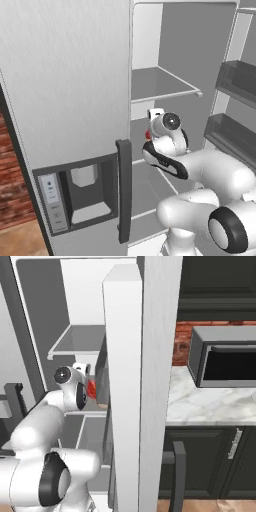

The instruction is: Place the steak on the counter behind the older steak on the same shelf of the fridge to maintain FIFO order. Close the fridge door when finished.

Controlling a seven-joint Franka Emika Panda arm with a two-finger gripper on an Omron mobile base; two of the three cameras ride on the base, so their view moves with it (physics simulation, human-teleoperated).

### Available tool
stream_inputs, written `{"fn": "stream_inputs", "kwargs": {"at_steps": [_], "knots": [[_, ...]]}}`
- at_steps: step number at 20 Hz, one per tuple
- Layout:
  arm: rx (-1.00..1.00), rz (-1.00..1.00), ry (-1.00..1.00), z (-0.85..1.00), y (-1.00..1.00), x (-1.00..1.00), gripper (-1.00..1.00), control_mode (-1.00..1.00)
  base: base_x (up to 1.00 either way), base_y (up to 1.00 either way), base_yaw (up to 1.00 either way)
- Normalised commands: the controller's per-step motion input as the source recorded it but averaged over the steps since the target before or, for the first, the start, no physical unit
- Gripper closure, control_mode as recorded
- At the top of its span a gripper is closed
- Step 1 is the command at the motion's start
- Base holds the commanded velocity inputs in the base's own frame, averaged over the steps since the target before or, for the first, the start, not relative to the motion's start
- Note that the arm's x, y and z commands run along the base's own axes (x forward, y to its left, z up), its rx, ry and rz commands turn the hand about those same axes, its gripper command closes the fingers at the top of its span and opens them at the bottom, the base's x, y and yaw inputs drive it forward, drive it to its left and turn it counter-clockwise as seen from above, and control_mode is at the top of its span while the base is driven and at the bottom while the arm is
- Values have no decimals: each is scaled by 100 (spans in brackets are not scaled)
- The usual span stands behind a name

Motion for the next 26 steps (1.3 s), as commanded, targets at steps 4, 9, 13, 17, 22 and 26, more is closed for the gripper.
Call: {"fn": "stream_inputs", "kwargs": {"at_steps": [4, 9, 13, 17, 22, 26], "knots": [[-2, 9, 0, -23, 1, 40, 100, -100, 0, 0, 0], [-4, 6, 0, -15, 4, 25, 100, -100, 0, 0, 0], [-4, 5, 0, 0, 2, 17, 100, -100, 0, 0, 0], [-7, 5, 0, -2, 9, 22, 100, -100, 0, 0, 0], [-7, 5, 0, -8, 12, 24, 100, -100, 0, 0, 0], [-6, 6, 0, -3, 7, 33, 100, -100, 0, 0, 0]]}}
